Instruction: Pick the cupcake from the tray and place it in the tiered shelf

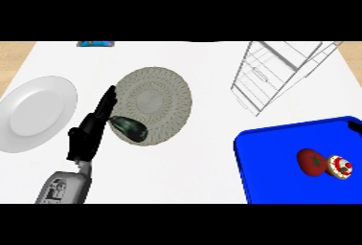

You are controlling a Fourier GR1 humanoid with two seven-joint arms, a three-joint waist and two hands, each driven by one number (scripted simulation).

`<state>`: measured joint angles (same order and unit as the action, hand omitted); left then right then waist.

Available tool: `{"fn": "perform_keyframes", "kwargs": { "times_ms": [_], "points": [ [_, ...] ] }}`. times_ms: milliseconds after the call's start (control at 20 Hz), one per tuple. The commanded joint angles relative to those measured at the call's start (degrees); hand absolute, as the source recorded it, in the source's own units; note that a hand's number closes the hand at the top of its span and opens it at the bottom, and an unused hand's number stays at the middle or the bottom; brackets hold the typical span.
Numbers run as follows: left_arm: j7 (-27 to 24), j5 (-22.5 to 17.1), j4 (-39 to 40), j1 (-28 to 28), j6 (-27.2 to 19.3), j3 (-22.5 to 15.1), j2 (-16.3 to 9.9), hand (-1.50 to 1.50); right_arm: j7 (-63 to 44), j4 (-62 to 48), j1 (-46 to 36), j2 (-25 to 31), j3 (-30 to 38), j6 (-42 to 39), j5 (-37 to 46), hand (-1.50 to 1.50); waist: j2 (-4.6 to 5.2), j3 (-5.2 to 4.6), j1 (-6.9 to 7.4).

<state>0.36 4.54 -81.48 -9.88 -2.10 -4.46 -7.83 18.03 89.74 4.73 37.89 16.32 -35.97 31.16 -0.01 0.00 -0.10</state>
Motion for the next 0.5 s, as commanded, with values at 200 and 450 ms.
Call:
{"fn": "perform_keyframes", "kwargs": {
  "times_ms": [200, 450],
  "points": [
    [1.9, 1.1, -2.1, 0.0, 1.4, 0.9, 0.8, 0.00, 2.5, -2.6, -0.6, -4.5, -1.0, 4.0, 7.3, -1.50, -0.02, 0.00, 0.03],
    [3.9, 2.0, -3.5, -0.4, 1.7, 0.9, 1.3, 0.00, 3.2, -7.6, -3.7, -5.0, -1.2, 4.2, 9.8, -1.50, -0.01, 0.01, 0.17]
  ]
}}
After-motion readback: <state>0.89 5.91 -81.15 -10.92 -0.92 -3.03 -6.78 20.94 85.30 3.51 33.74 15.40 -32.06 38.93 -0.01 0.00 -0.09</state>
